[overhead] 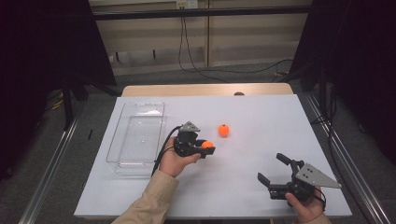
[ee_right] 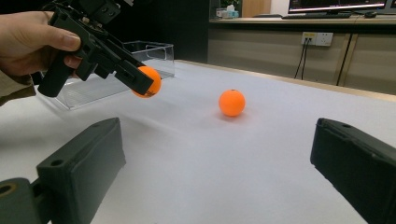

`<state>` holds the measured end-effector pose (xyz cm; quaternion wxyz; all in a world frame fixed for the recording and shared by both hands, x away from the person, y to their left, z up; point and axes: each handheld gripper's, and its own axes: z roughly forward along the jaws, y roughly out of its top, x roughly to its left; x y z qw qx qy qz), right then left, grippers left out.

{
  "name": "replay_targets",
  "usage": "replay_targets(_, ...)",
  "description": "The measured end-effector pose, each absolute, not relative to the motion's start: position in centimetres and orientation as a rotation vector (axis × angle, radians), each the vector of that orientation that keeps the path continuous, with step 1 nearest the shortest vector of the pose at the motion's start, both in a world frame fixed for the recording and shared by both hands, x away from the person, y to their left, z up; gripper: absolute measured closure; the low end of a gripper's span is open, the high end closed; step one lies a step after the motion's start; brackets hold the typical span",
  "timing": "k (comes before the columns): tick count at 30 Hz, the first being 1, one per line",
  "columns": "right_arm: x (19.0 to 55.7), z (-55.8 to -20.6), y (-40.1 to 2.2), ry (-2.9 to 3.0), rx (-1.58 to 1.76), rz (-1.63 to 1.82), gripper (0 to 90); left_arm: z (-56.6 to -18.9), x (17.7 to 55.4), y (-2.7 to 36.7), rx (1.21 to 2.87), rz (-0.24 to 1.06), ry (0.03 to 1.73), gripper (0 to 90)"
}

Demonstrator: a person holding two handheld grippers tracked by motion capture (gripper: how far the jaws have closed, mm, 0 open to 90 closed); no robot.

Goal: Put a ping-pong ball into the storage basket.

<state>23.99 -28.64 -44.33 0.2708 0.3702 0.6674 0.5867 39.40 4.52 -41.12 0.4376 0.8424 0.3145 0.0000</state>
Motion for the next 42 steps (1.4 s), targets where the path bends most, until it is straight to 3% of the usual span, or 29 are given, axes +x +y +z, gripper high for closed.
replay_targets(42,24.0,-44.3,-28.6,1.794,0.999,1.583,2.2,-39.5,39.9,6.5,2.059,0.003,0.852,51.0)
